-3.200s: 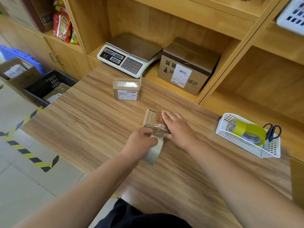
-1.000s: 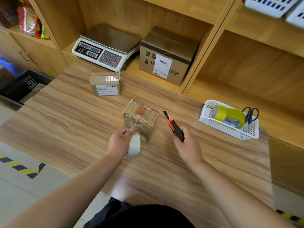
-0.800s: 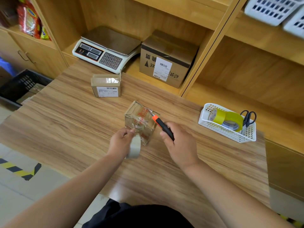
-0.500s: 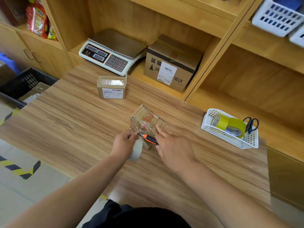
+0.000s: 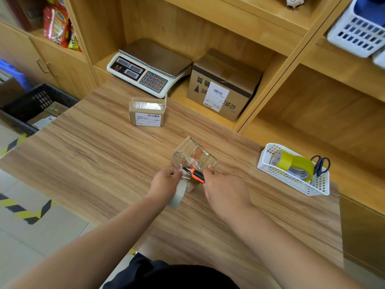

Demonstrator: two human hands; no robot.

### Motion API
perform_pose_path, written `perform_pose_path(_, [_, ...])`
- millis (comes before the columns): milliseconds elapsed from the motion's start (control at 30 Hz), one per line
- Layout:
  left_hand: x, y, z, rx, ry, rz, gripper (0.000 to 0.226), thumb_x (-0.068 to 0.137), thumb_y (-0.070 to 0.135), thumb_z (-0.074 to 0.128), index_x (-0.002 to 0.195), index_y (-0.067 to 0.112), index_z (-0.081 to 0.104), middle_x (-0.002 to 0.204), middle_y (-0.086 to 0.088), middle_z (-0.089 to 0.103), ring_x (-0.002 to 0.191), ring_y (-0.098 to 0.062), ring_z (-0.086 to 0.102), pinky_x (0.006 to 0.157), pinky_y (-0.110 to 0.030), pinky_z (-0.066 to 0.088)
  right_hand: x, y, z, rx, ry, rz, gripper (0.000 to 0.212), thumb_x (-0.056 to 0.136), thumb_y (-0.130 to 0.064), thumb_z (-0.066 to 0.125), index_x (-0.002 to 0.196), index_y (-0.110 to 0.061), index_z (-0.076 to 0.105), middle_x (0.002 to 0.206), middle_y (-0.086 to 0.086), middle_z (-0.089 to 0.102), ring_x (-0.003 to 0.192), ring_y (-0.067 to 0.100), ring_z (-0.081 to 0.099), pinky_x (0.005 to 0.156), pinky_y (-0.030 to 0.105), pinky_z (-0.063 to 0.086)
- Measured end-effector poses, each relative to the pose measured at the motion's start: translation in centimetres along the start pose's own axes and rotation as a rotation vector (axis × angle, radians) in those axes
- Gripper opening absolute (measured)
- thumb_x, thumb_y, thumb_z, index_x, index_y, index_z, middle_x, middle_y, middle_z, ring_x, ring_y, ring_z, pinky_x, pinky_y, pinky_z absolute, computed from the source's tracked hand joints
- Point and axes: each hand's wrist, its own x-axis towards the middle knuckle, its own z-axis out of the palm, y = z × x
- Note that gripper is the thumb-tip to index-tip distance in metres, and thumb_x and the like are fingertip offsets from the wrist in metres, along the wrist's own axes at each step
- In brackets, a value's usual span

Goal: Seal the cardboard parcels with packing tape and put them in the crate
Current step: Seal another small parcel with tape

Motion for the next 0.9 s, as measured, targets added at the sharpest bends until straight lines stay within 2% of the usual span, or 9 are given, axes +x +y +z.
perform_pose_path(33, [-0.1, 0.1, 0.0, 0.012, 0.007, 0.003, 0.025, 0.094, 0.021, 0.052, 0.069, 0.016, 0.055, 0.058, 0.002, 0.046, 0.054, -0.014, 0.039, 0.051, -0.027, 0.029, -0.1, -0.2, -0.6, -0.008, -0.034, 0.001, 0.059, 0.031, -0.017, 0.092, 0.085, -0.005, 0.072, 0.065, 0.008, 0.069, 0.030, 0.017, 0.049, 0.053, 0.012, -0.003])
perform_pose_path(67, [-0.1, 0.1, 0.1, 0.021, 0.013, 0.006, 0.024, 0.093, 0.021, 0.052, 0.070, 0.015, 0.055, 0.059, 0.003, 0.047, 0.054, -0.014, 0.040, 0.051, -0.027, 0.030, -0.2, -0.5, -1.3, -0.022, -0.122, 0.003, 0.054, 0.049, -0.018, 0.087, 0.099, -0.005, 0.068, 0.082, 0.011, 0.072, 0.042, 0.018, 0.059, 0.047, 0.015, -0.002])
perform_pose_path(133, [-0.1, 0.1, 0.1, 0.022, 0.027, 0.008, 0.024, 0.093, 0.020, 0.051, 0.069, 0.016, 0.055, 0.059, 0.003, 0.047, 0.056, -0.014, 0.041, 0.052, -0.027, 0.031, -0.5, -0.4, -1.5, -0.030, -0.170, 0.002, 0.046, 0.083, -0.009, 0.058, 0.129, -0.005, 0.048, 0.129, 0.017, 0.058, 0.081, 0.025, 0.068, 0.043, 0.024, 0.012])
perform_pose_path(233, [-0.1, 0.1, 0.0, 0.019, 0.038, 0.017, 0.026, 0.093, 0.019, 0.051, 0.067, 0.018, 0.054, 0.058, 0.004, 0.047, 0.056, -0.014, 0.041, 0.053, -0.027, 0.031, -0.4, -0.6, -2.1, 0.001, -0.194, 0.003, 0.050, 0.087, 0.001, 0.042, 0.136, -0.006, 0.034, 0.149, 0.017, 0.036, 0.100, 0.027, 0.063, 0.054, 0.028, 0.031])
perform_pose_path(300, [-0.1, 0.2, 0.0, 0.027, 0.037, 0.021, 0.025, 0.093, 0.020, 0.050, 0.068, 0.018, 0.054, 0.058, 0.004, 0.046, 0.055, -0.013, 0.040, 0.053, -0.027, 0.030, -0.2, -0.6, -2.4, 0.024, -0.186, -0.013, 0.053, 0.085, 0.003, 0.043, 0.136, -0.006, 0.034, 0.152, 0.017, 0.031, 0.101, 0.028, 0.063, 0.061, 0.030, 0.034])
perform_pose_path(500, [0.0, 0.3, 0.0, 0.036, 0.056, 0.023, 0.022, 0.093, 0.019, 0.049, 0.075, 0.011, 0.057, 0.063, 0.001, 0.050, 0.058, -0.015, 0.042, 0.057, -0.028, 0.034, 0.2, -0.9, -2.2, 0.022, -0.188, -0.018, 0.050, 0.086, 0.002, 0.044, 0.134, -0.007, 0.037, 0.147, 0.019, 0.037, 0.099, 0.028, 0.063, 0.062, 0.031, 0.033])
perform_pose_path(667, [-0.5, 0.6, 0.2, 0.082, 0.035, 0.074, 0.025, 0.093, 0.017, 0.048, 0.079, -0.002, 0.056, 0.064, -0.003, 0.047, 0.059, -0.014, 0.040, 0.057, -0.029, 0.032, 0.4, -0.8, -1.7, -0.009, -0.198, -0.035, 0.050, 0.081, 0.004, 0.049, 0.129, -0.006, 0.040, 0.130, 0.016, 0.051, 0.099, 0.029, 0.062, 0.064, 0.032, 0.033])
perform_pose_path(767, [-0.5, 0.7, 0.0, 0.091, 0.048, 0.074, 0.023, 0.093, 0.016, 0.047, 0.074, 0.005, 0.052, 0.063, -0.001, 0.045, 0.058, -0.013, 0.038, 0.054, -0.029, 0.031, 0.3, 0.0, -1.6, -0.001, -0.182, -0.034, 0.049, 0.081, 0.006, 0.047, 0.128, -0.009, 0.042, 0.127, 0.010, 0.053, 0.095, 0.028, 0.063, 0.058, 0.031, 0.031])
perform_pose_path(900, [-0.3, 0.3, -0.7, 0.141, -0.006, 0.069, 0.021, 0.093, 0.015, 0.047, 0.072, 0.010, 0.047, 0.066, -0.003, 0.043, 0.059, -0.013, 0.036, 0.054, -0.029, 0.029, 0.2, 0.6, -1.4, -0.018, -0.182, -0.043, 0.046, 0.082, 0.005, 0.046, 0.126, -0.010, 0.044, 0.119, 0.006, 0.057, 0.092, 0.026, 0.064, 0.045, 0.028, 0.016])
